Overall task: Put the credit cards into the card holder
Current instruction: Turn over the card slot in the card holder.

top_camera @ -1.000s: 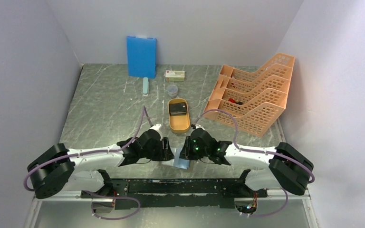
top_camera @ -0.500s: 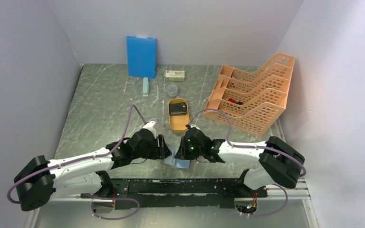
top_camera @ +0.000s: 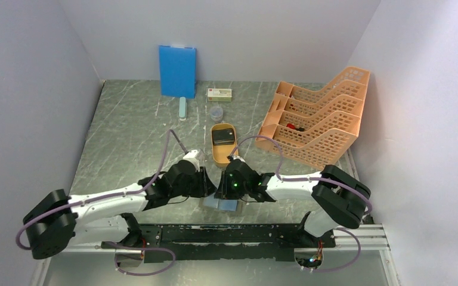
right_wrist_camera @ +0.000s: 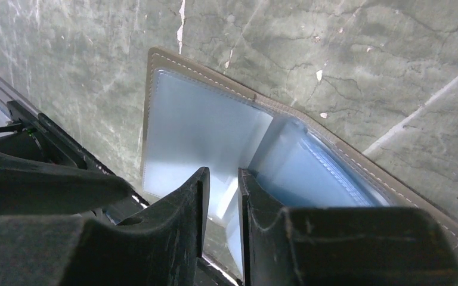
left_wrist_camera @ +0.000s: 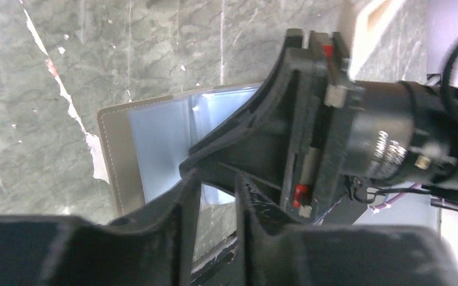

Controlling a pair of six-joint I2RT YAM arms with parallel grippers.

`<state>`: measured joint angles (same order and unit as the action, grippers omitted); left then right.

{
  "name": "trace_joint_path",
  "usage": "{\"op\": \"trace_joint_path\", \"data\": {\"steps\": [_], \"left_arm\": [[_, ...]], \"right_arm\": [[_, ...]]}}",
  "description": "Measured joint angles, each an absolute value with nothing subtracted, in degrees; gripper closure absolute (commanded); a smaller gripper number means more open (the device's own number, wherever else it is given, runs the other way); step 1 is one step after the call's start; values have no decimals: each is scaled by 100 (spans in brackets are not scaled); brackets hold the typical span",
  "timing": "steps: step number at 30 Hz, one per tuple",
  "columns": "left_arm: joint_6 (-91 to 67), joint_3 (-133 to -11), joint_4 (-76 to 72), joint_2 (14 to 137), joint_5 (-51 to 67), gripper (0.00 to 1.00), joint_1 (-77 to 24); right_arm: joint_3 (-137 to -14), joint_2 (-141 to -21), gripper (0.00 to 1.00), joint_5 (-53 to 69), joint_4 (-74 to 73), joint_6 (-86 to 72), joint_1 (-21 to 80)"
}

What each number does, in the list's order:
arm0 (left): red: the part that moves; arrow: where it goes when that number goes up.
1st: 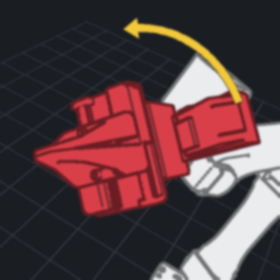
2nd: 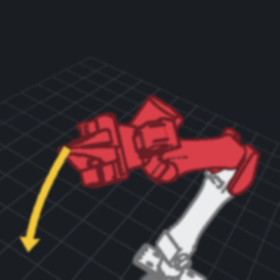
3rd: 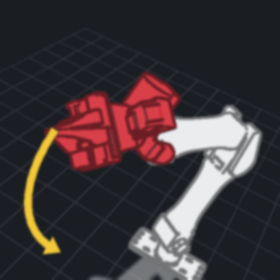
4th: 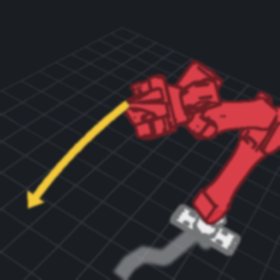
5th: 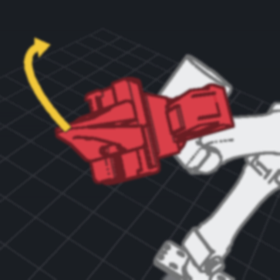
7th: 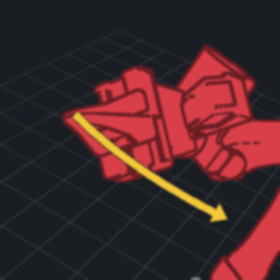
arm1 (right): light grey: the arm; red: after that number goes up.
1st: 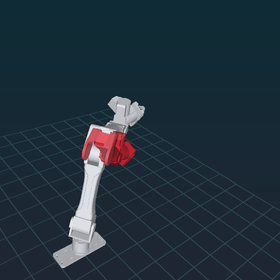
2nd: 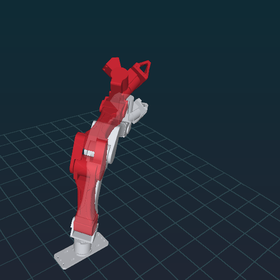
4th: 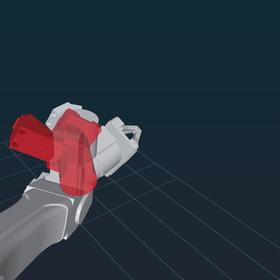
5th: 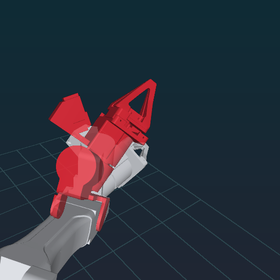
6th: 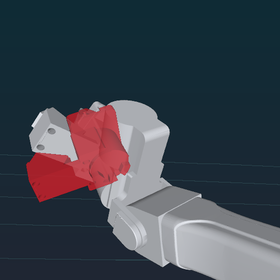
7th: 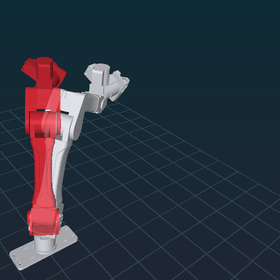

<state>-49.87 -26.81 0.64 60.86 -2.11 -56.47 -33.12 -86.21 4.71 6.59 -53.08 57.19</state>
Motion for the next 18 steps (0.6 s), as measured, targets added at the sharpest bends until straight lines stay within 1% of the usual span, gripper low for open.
{"op": "trace_joint_path", "data": {"steps": [6,7,12,18], "left_arm": [[-5039,-2679,-506,7052,-117,94,-5647],[-5041,-2679,-567,7159,-108,95,-5645],[-5116,-2567,-718,7524,-150,95,-5645],[-5334,-2342,-871,7614,-244,95,-5647]], "right_arm": [[-3297,-8619,71,471,729,-5221,5719],[-3288,-8619,71,462,725,-5205,5719],[-3107,-8346,70,366,642,-5179,5712],[-2694,-7557,68,220,408,-5188,5723]]}}
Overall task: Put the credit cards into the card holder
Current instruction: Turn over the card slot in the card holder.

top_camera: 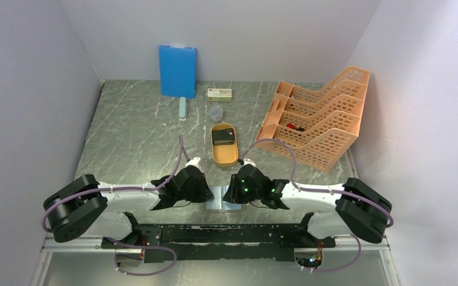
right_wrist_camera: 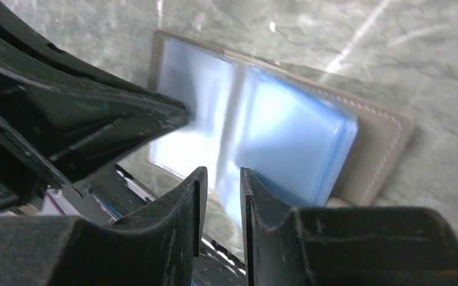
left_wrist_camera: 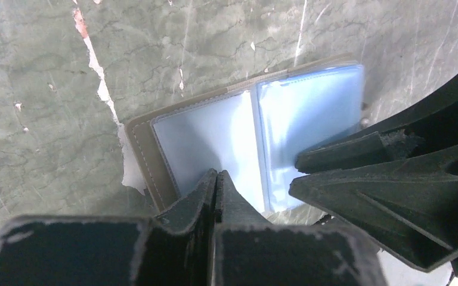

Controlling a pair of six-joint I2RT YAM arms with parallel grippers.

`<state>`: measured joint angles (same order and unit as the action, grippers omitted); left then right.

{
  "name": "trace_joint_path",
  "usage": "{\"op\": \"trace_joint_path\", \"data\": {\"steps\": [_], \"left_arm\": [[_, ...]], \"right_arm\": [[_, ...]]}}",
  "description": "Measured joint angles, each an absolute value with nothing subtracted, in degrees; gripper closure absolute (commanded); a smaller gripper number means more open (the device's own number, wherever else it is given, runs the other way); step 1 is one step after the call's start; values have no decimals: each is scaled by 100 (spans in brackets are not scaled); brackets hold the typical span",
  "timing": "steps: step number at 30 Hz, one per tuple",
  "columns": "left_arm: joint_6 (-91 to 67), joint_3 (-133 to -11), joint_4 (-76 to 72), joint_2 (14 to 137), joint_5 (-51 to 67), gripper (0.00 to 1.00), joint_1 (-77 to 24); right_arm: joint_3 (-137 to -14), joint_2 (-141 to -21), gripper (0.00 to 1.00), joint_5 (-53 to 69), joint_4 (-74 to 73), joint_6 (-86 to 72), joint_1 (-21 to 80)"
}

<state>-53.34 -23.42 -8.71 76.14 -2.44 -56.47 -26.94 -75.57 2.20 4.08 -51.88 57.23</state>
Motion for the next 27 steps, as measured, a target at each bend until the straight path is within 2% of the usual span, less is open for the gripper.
{"op": "trace_joint_path", "data": {"steps": [15,23,27], "left_arm": [[-5516,-2049,-1402,7607,-274,95,-5645],[-5516,-1964,-1483,7524,-274,95,-5645],[-5505,-1966,-1380,7454,-272,88,-5647]], "right_arm": [[-2237,-7205,70,-108,425,-5498,5695],[-1986,-6517,69,-429,-58,-5612,5653],[-2056,-6368,69,-497,-423,-5603,5651]]}}
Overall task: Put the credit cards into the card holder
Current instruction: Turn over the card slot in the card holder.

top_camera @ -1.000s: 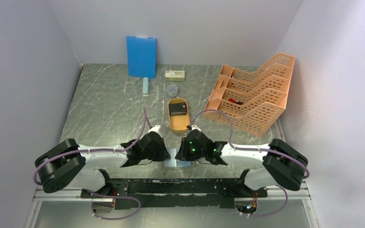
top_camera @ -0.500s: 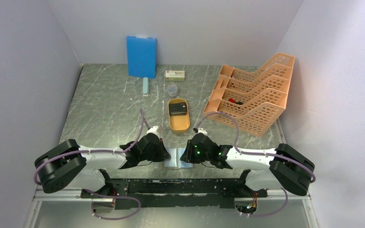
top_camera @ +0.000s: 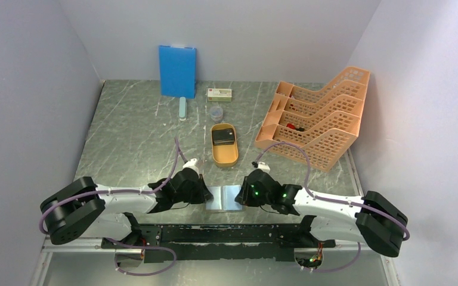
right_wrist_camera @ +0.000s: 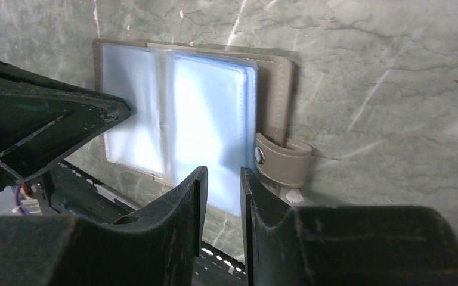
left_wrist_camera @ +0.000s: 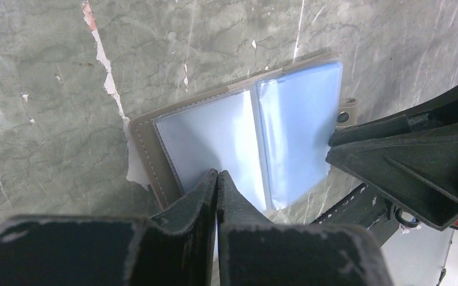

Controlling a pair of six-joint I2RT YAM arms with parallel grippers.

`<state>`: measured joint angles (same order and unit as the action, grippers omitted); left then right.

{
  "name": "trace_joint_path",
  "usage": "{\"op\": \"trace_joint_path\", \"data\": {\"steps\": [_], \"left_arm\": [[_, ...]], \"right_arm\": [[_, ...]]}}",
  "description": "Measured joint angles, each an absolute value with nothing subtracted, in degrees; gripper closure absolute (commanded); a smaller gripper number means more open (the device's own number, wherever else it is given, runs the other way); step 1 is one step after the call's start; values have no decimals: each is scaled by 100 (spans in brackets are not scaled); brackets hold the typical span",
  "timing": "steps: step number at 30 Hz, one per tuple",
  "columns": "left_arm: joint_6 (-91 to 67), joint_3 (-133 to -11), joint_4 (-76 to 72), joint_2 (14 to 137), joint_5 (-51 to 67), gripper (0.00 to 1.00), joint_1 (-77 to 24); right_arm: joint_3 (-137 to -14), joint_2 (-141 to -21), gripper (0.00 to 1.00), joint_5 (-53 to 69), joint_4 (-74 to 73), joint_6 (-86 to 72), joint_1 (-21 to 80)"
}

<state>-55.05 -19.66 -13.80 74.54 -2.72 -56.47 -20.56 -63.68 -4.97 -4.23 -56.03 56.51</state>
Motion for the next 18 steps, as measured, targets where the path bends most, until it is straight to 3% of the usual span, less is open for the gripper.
{"op": "trace_joint_path", "data": {"steps": [8,18], "left_arm": [[-5413,-2137,-932,7314,-231,69,-5645],[-5312,-2423,-357,7013,-226,54,-5645]], "right_arm": [[-2493,-6141,68,-585,-1234,-5419,5636],[-3105,-5964,67,-585,-1667,-5216,5636]]}}
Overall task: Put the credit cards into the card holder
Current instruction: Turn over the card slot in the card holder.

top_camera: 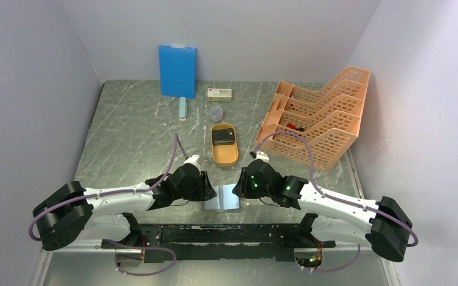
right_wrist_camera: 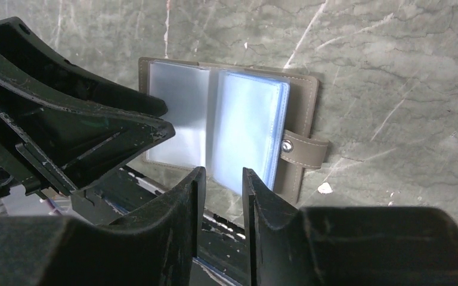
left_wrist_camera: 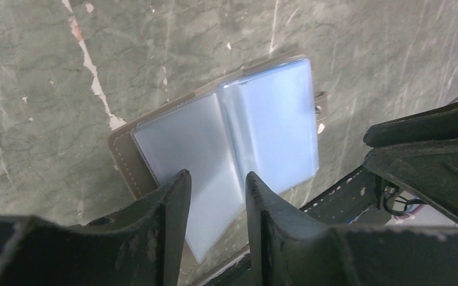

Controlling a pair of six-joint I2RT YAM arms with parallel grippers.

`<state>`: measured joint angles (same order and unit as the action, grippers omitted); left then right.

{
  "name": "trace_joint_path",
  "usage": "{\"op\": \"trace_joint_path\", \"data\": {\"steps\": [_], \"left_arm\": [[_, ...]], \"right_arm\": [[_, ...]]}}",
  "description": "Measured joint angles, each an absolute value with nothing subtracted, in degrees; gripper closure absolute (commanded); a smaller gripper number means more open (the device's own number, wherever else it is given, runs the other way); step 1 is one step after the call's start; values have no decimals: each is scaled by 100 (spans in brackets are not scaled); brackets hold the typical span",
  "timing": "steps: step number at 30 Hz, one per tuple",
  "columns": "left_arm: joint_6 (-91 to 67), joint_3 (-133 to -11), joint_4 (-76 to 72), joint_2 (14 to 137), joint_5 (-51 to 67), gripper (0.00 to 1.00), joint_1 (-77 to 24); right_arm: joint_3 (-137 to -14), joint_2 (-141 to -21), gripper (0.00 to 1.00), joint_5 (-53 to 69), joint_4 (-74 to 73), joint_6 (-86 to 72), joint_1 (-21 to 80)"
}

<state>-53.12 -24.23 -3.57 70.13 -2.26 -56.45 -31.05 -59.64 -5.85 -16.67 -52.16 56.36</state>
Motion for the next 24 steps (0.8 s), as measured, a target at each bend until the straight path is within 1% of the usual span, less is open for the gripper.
{"op": "trace_joint_path", "data": {"steps": [5,8,14,21,24], "left_arm": [[-5286,-2598,-207,6899,-213,47,-5645],[-5273,-2689,-95,6757,-213,46,-5645],[-5227,-2858,38,6663,-213,46,-5647],[-5210,-2869,110,6659,-231,46,-5645],[-5164,-2899,161,6641,-235,48,-5645]], "right_arm": [[-3321,-5867,65,-626,-1852,-5124,5636],[-3562,-5865,63,-720,-1922,-5022,5629],[-4099,-6027,61,-880,-1903,-4849,5529],[-4156,-6069,60,-1059,-1610,-4794,5387],[-4156,-6069,60,-1100,-1503,-4792,5363]]}}
